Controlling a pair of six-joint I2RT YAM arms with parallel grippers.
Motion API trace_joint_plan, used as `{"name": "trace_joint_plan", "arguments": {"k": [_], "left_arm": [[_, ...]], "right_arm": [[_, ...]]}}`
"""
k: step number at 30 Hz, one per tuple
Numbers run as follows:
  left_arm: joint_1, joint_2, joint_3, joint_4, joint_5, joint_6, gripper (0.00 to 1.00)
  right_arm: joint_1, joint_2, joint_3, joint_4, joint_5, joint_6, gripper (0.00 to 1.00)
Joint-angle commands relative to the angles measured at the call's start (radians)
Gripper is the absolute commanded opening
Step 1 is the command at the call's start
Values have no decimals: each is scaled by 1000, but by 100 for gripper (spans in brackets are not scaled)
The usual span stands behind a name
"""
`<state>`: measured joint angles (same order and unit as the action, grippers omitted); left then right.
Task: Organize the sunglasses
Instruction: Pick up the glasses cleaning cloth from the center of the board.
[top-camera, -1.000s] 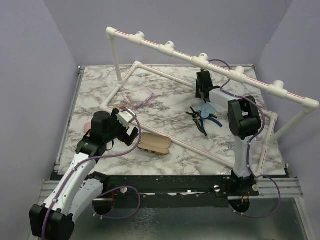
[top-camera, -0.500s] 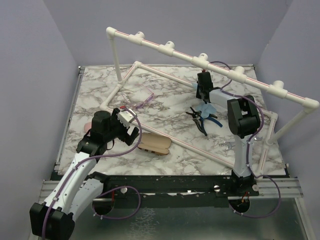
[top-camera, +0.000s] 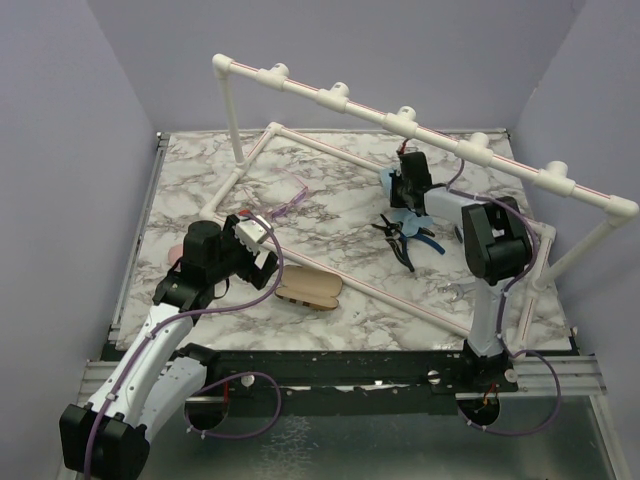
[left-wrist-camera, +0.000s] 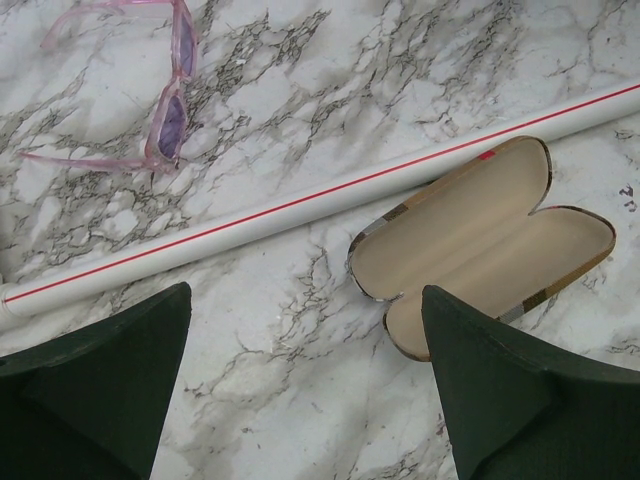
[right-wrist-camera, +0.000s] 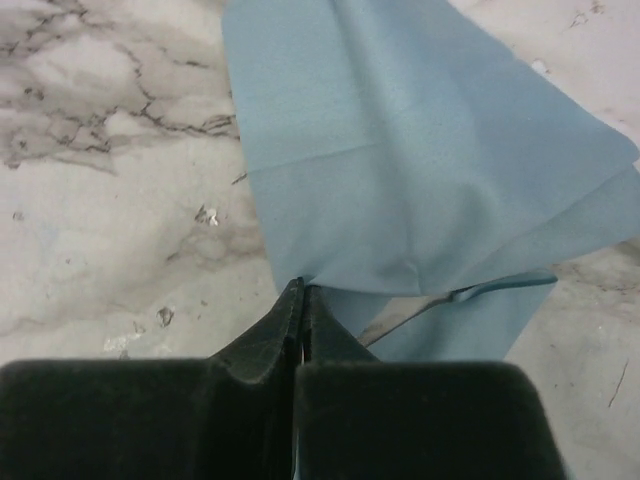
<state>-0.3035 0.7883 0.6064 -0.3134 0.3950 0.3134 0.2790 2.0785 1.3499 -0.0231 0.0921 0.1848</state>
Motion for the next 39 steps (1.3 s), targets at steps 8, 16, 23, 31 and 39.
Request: {"name": "trace_joint_plan", "arguments": {"k": [8, 16, 23, 31, 39], "left_arm": [[-2, -11, 4, 26, 13, 13, 96], [-2, -26, -28, 32, 67, 144, 95], [-2, -22, -77, 85, 87, 278, 91], [-4, -14, -152, 281, 102, 255, 87], [-4, 37, -166, 292, 164, 274, 86]], "right_arm": [[38, -179, -131, -6, -202, -65, 0], [89, -282, -162, -26, -305, -53, 1], [169, -373, -160, -76, -394, -26, 1], [315, -465, -129, -80, -416, 88, 1], [348, -551, -124, -89, -423, 139, 1]]}}
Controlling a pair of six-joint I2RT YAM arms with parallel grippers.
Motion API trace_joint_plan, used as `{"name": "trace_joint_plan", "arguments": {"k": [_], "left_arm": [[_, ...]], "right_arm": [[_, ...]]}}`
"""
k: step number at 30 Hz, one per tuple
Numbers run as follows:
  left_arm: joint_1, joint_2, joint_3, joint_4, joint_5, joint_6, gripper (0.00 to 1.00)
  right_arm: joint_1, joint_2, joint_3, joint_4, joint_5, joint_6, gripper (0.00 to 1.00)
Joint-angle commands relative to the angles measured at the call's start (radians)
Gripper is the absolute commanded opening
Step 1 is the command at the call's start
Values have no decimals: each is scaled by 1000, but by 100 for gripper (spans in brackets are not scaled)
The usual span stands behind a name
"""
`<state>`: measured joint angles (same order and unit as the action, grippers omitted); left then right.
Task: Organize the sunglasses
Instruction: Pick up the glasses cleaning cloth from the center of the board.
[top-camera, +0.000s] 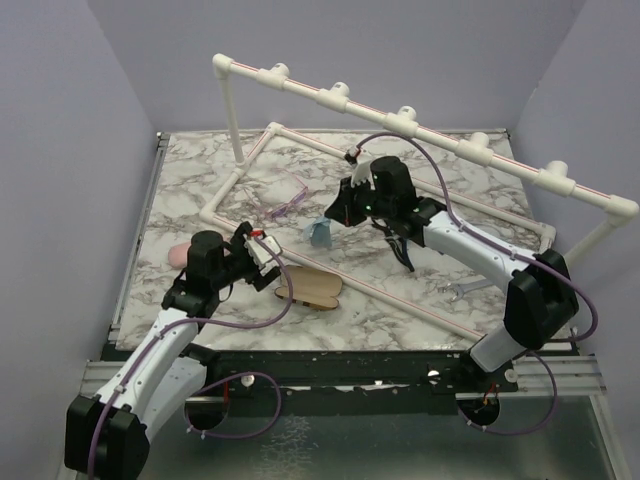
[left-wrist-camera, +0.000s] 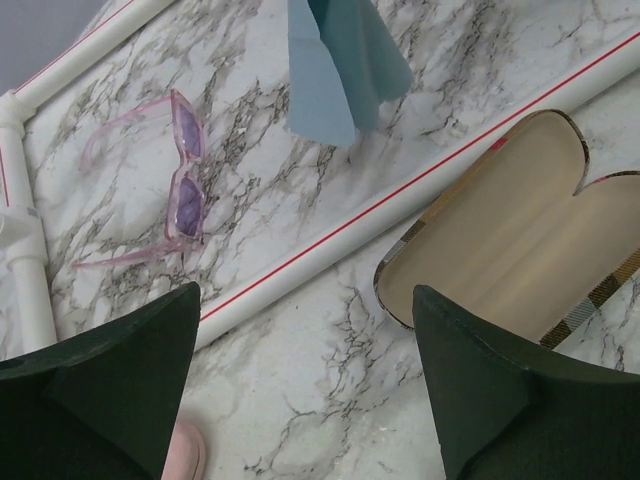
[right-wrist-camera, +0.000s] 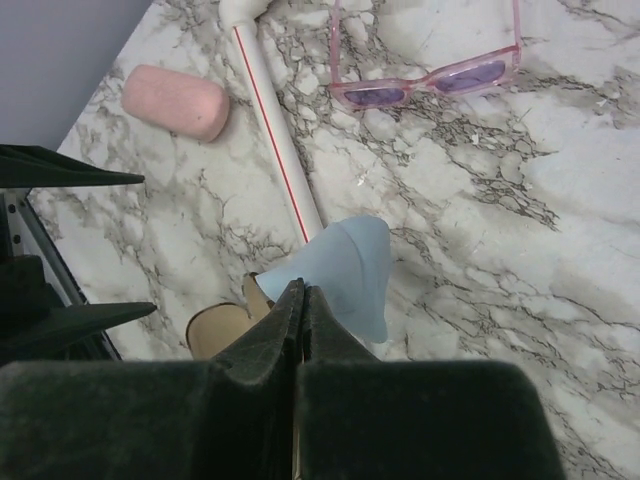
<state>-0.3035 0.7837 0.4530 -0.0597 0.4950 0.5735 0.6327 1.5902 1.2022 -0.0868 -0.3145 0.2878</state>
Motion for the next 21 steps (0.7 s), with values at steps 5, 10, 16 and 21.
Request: {"name": "trace_joint_plan", "arguments": {"k": [5, 10, 16, 21], "left_arm": [[-6, 189, 37, -18, 53, 4, 87], [-45, 390, 211, -222, 74, 121, 89], [-102, 543, 305, -298, 44, 213, 85], [-141, 563, 273, -363, 49, 396, 79]], "right_arm": [[-5, -141, 9, -83, -14, 26, 1], [-5, -225, -49, -124, 15, -1, 1], [-5, -316, -115, -144, 40, -29, 1], [-5, -367, -157, -149, 66, -44, 1]]}}
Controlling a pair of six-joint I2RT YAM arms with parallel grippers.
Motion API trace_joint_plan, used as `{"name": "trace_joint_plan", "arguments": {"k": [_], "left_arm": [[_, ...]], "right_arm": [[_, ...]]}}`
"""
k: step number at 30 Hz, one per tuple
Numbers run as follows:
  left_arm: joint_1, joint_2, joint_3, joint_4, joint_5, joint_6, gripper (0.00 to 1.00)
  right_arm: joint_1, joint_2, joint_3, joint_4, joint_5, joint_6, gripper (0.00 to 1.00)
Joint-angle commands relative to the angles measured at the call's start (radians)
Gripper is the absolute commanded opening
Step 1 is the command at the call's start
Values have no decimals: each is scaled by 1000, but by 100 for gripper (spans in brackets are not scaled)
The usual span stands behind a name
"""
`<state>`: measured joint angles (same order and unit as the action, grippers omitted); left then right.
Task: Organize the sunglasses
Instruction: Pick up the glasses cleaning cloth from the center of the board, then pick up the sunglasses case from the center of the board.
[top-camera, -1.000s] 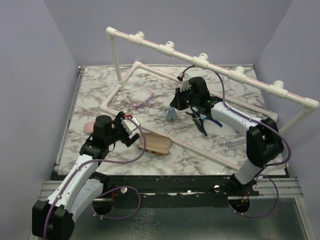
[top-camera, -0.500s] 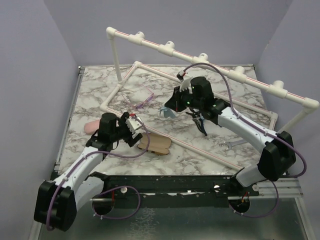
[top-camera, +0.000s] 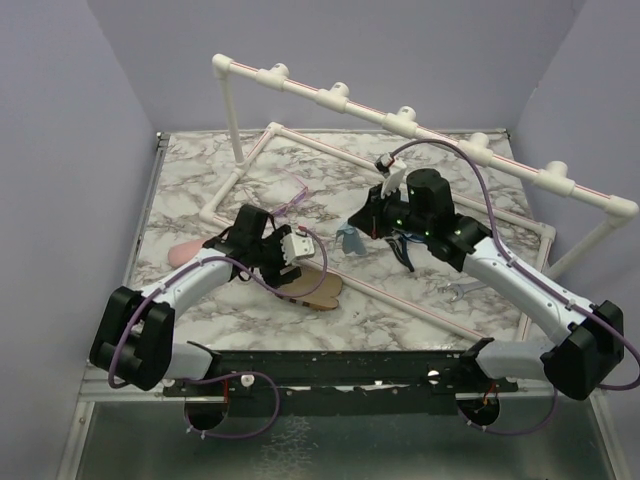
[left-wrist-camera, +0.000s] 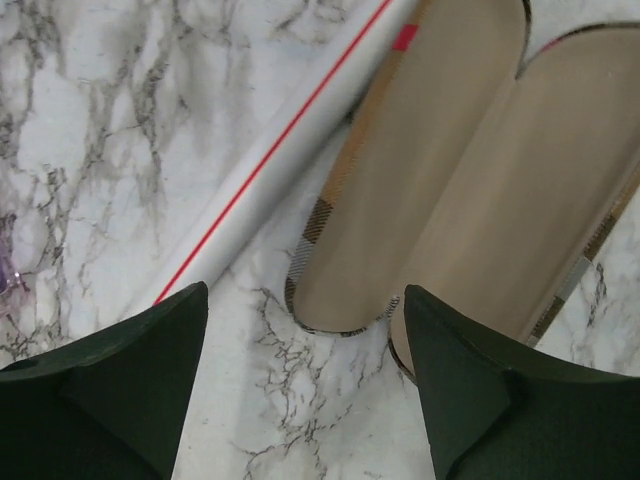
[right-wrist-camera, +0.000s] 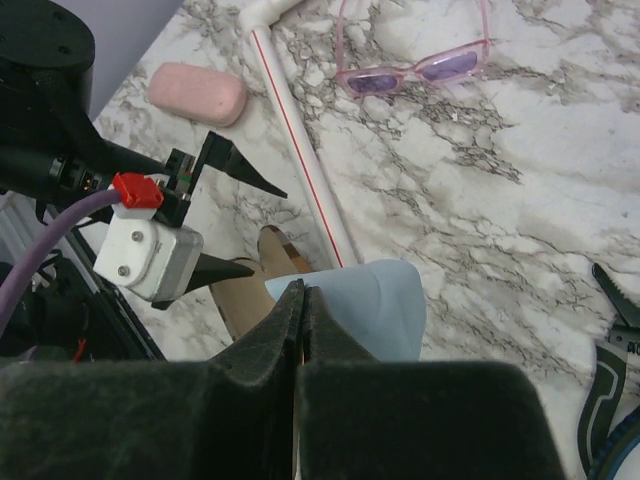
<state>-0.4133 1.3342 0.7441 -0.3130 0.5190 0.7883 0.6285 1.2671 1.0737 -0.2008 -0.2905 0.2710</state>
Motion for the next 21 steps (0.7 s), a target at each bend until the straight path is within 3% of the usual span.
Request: {"name": "trace_joint_plan", "arguments": {"k": [1, 7, 10, 15, 21], "left_arm": [[-42, 22, -22, -113, 18, 191, 77], [-68, 79, -6, -26, -21, 177, 62], [-68, 88, -19, -6, -39, 203, 50], [-79, 86, -38, -1, -43, 232, 41], [-92, 68, -45, 0, -52, 233, 17]], "right_arm": [[-1, -48, -35, -36, 45, -29, 1], [-1, -49, -51, -39, 55, -33, 1], [-1, -56, -67, -32, 62, -34, 1], [-1, -52, -65, -45, 71, -48, 0], [-1, -49, -64, -44, 75, -55, 1]]}}
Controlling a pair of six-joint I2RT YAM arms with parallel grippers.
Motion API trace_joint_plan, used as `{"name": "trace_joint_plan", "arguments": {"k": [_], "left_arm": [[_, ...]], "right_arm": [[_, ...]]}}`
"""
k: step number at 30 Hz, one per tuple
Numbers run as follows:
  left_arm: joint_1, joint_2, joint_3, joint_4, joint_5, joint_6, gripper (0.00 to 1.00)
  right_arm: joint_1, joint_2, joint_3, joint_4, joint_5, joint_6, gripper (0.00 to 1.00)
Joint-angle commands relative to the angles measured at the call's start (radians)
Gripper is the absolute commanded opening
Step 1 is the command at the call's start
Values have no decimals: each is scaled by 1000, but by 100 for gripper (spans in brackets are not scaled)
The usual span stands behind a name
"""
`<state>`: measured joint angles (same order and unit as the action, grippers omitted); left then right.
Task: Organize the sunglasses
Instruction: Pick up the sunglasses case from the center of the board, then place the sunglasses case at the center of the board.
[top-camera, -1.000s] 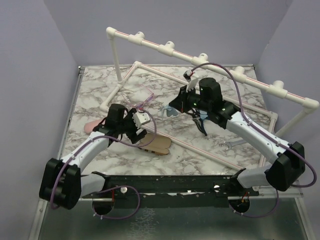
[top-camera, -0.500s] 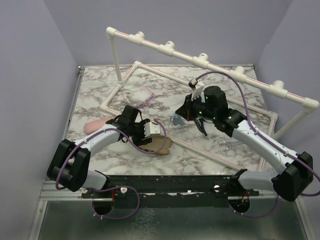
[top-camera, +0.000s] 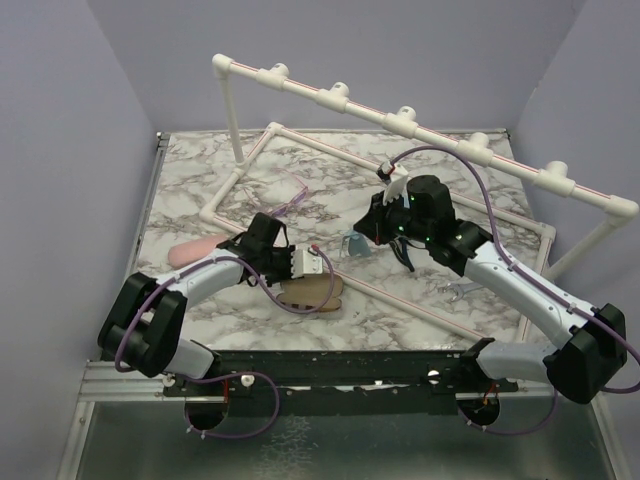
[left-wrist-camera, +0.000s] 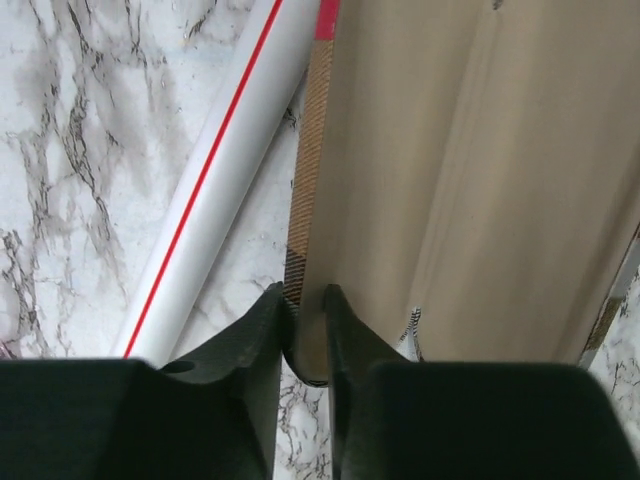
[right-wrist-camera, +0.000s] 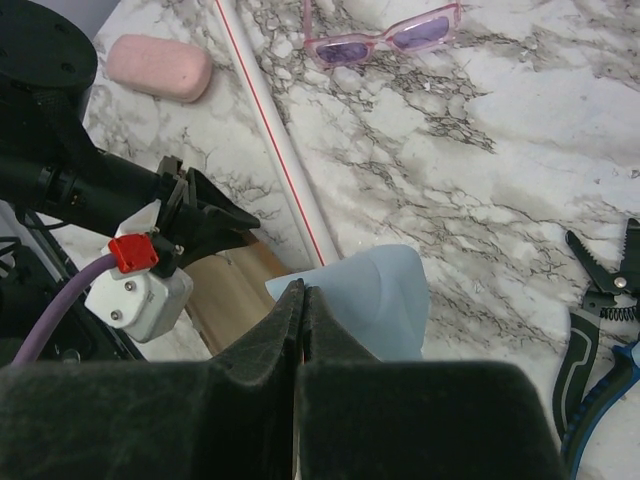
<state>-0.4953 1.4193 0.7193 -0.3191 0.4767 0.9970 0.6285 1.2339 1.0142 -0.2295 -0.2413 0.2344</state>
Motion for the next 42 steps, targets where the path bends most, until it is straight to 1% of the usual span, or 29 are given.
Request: {"name": "trace_joint_plan", "arguments": {"k": [1, 3, 4, 8, 13, 17, 21, 26, 30, 36, 42], "left_arm": [[-11, -23, -19, 5, -14, 21, 13], [-11, -36, -9, 5, -22, 1, 1], [-11, -46, 3, 5, -29, -13, 0], [-11, -92, 65, 3, -82, -58, 0], [-11, -93, 165, 18, -93, -32, 0], [-8, -18, 228, 95, -103, -12, 0], [-8, 83, 254, 173, -108, 36, 0], [-10, 203, 299, 211, -112, 94, 0], [-12, 278, 333, 260, -127, 103, 0], [-24, 335, 335, 312, -136, 129, 0], [-28, 352, 324, 316, -144, 170, 1]], "right_arm": [[0, -16, -3, -15, 28, -18, 1], [-1, -18, -3, -19, 31, -19, 0], [-1, -20, -1, -22, 32, -21, 0], [-1, -31, 6, -36, 42, -27, 0], [-1, -47, 15, -83, 113, -33, 1], [-1, -77, 6, -107, 154, -36, 1], [-1, -112, -26, -93, 172, -47, 1], [-1, -111, -51, -99, 184, -84, 1], [-1, -110, -67, -102, 208, -110, 0], [-1, -66, -75, -81, 156, -123, 1], [-1, -41, -83, -46, 97, -127, 0]]}}
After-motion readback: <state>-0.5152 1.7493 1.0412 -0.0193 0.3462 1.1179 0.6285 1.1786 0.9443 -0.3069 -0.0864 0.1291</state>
